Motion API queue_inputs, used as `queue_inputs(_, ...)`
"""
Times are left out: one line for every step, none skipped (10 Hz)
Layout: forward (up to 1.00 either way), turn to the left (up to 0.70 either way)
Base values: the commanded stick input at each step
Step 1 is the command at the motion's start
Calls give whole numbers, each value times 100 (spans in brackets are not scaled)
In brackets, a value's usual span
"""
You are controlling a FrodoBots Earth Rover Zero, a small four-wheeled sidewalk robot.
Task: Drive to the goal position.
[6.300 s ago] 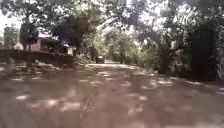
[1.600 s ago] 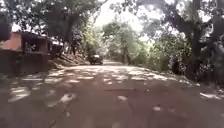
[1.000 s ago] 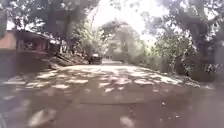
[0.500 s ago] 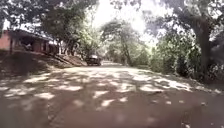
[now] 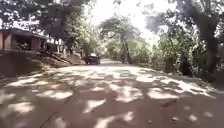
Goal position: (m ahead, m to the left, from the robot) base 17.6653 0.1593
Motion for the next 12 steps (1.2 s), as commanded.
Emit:
queue_inputs(100,0)
queue_inputs(100,0)
queue_inputs(100,23)
queue_inputs(100,0)
queue_inputs(100,0)
queue_inputs(100,0)
queue_inputs(100,0)
queue_inputs(100,0)
queue_inputs(100,0)
queue_inputs(100,0)
queue_inputs(100,0)
queue_inputs(100,0)
